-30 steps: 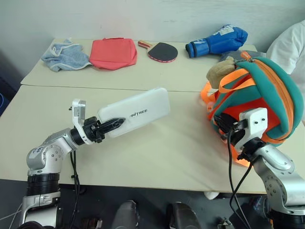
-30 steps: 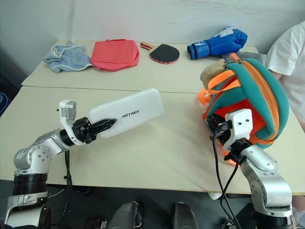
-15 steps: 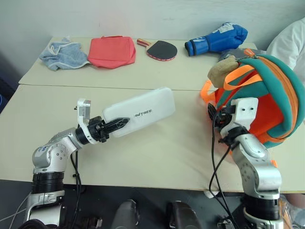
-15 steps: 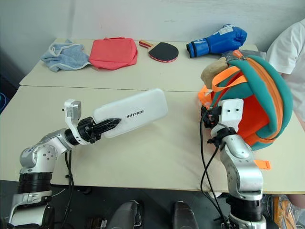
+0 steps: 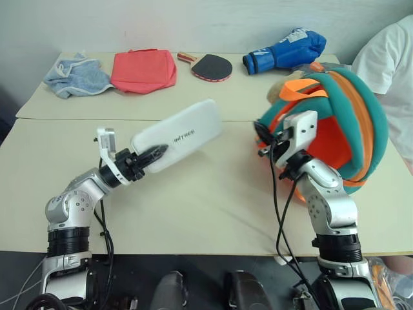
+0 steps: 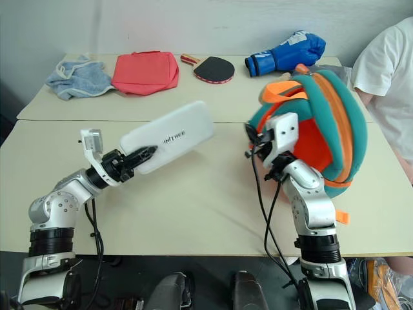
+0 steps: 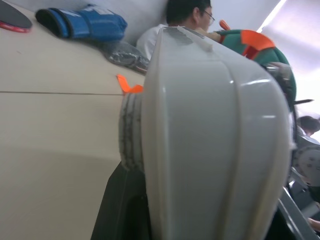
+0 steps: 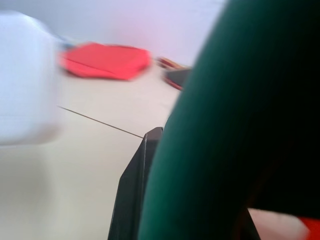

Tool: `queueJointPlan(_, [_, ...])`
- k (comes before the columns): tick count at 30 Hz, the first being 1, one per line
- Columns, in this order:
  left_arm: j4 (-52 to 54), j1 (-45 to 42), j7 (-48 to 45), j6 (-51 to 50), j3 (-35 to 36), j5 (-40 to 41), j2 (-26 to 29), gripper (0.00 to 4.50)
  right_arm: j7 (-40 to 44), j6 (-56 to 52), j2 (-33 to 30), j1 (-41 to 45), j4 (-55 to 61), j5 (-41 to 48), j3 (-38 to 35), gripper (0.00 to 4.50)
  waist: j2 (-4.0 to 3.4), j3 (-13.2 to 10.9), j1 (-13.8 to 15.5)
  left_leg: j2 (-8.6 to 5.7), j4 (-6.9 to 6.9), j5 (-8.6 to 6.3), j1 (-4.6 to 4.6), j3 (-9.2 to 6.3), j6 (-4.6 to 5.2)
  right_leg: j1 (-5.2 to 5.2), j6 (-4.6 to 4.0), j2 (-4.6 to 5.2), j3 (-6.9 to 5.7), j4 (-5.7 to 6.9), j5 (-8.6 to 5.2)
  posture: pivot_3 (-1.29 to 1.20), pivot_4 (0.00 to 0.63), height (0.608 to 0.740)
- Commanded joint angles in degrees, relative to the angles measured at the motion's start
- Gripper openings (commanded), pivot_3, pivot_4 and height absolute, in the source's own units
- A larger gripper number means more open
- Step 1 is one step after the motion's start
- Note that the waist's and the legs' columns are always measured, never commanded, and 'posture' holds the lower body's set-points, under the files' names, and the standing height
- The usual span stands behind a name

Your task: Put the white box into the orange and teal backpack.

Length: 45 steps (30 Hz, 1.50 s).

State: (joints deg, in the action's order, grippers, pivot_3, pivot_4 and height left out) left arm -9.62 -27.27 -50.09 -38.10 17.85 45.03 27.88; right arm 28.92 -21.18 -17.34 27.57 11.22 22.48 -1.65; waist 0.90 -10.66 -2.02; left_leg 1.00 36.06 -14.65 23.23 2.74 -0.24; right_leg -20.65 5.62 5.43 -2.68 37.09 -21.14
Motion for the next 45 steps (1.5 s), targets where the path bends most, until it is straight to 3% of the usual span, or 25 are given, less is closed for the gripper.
queueJointPlan(1, [-1.98,-1.36,1.4,2.44,2.94,-0.75,1.41,1.24,8.77,-7.42,-0.37,1.26,10.38,11.92,3.93,0.01,0.0,0.0,-0.01,0.01,-0.01,0.0,0.01,0.0,-0.01,-0.02,0.0,0.0,-0.01,0.0,0.0,0.0,0.15,0.74])
queueJointPlan(7, [-4.48,0.03,1.61,3.24,4.97,-1.26,3.32,1.24,16.15,-22.84,-7.85,-0.93,19.69,28.77,4.48,0.01,0.08,-0.04,0.43,0.0,0.04,-0.04,0.02,-0.02,0.04,0.01,0.0,0.08,-0.07,-0.04,0.0,0.0,0.15,0.74])
queueJointPlan(11, [-1.2,2.56,1.77,2.26,8.02,1.02,3.86,1.24,20.45,-29.13,-18.2,-5.14,21.87,36.91,-1.36,0.01,0.12,-0.05,0.72,-0.09,0.08,-0.18,0.02,-0.09,0.27,0.11,0.0,0.26,-0.12,-0.15,0.0,0.0,0.15,0.74])
queueJointPlan(17, [7.34,5.48,3.14,-1.16,14.53,8.35,4.99,1.24,19.66,-26.44,-21.69,-5.48,18.63,33.83,-4.47,0.01,0.32,-0.13,0.43,-0.13,0.11,-0.3,0.04,-0.12,0.48,0.12,0.0,0.34,-0.16,-0.32,0.0,0.0,0.15,0.74])
queueJointPlan(21, [15.49,6.97,7.37,-12.17,21.7,25.31,7.96,1.24,19.46,-25.3,-20.9,-4.81,16.82,32.22,-3.93,0.01,0.33,-0.14,0.24,-0.06,0.07,-0.2,0.04,-0.12,0.25,0.07,0.0,0.25,-0.14,-0.19,0.0,0.0,0.15,0.74])
queueJointPlan(25, [21.02,7.47,12.95,-14.16,24.78,34.68,9.66,1.24,19.61,-24.72,-20.13,-5.15,16.44,31.19,-2.66,0.01,0.34,-0.14,0.62,-0.08,0.11,-0.19,0.04,-0.13,0.22,0.16,0.0,0.29,-0.14,-0.22,0.0,0.0,0.15,0.74])
queueJointPlan(27, [22.58,9.54,11.39,-18.02,24.02,38.18,13.19,1.24,19.81,-24.58,-19.8,-5.17,16.04,30.63,-2.2,0.01,0.34,-0.14,0.65,-0.11,0.18,-0.19,0.04,-0.18,0.23,0.2,0.0,0.33,-0.15,-0.26,0.0,0.0,0.15,0.74])
queueJointPlan(30, [22.46,10.08,6.45,-15.93,17.29,29.85,16.98,1.24,20.14,-24.21,-19.46,-4.46,14.85,29.85,-1.44,0.01,0.34,-0.14,0.61,-0.14,0.17,-0.19,0.02,-0.18,0.23,0.19,0.0,0.32,-0.14,-0.3,0.0,0.0,0.15,0.74])
queueJointPlan(36, [18.44,4.76,-2.74,-4.59,3.09,13.56,16.58,1.24,20.98,-24.03,-19.55,-4.11,14.38,29.13,-0.95,0.01,0.34,-0.14,1.23,-0.18,0.1,-0.19,-0.01,-0.16,0.22,0.16,-0.02,0.27,-0.14,-0.37,0.0,0.0,0.15,0.74])
queueJointPlan(42, [14.55,2.11,-12.09,5.23,-5.21,-0.09,20.62,1.24,20.09,-24.62,-20.0,-5.83,16.1,29.81,-2.42,0.01,0.34,-0.14,1.59,-0.15,0.06,-0.2,0.03,-0.09,0.21,0.15,-0.01,0.24,-0.13,-0.54,0.0,0.0,0.15,0.74])
queueJointPlan(45, [11.77,-4.78,-12.68,6.29,-8.31,-2.76,20.16,1.24,19.89,-24.95,-20.38,-6.89,16.87,30.31,-3.1,0.01,0.34,-0.15,2.0,-0.15,0.07,-0.21,0.03,-0.05,0.23,0.15,-0.01,0.24,-0.11,-0.55,0.0,0.0,0.15,0.74])
